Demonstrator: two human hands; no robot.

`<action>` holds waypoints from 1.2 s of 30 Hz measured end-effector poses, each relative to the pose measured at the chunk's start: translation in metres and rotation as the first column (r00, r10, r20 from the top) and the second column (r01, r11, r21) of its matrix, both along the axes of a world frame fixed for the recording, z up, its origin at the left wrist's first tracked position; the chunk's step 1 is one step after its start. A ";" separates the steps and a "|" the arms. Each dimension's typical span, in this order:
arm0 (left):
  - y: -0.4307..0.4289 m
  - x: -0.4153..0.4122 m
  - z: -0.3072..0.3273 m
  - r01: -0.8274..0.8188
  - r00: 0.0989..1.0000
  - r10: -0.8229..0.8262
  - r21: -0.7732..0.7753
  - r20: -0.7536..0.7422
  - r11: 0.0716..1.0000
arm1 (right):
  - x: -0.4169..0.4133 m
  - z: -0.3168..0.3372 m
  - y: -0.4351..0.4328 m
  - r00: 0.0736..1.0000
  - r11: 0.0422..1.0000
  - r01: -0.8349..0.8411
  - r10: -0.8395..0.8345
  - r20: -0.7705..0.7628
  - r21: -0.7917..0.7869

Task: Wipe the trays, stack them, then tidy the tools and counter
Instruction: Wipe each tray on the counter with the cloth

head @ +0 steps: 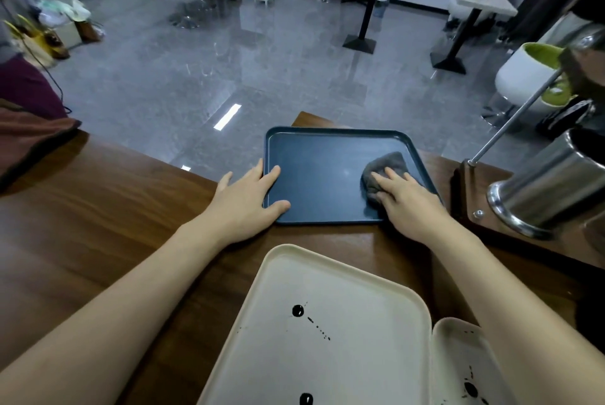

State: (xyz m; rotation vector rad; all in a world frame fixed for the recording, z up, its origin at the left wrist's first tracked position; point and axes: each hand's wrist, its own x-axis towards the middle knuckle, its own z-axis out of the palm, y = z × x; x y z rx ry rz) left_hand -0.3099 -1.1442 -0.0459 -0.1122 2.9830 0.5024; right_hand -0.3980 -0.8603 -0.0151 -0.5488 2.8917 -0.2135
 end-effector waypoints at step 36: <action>0.025 0.044 0.023 -0.217 0.960 0.224 0.059 -0.169 0.974 | 0.052 0.024 -0.034 0.981 0.936 -0.161 0.117 -0.153 -0.312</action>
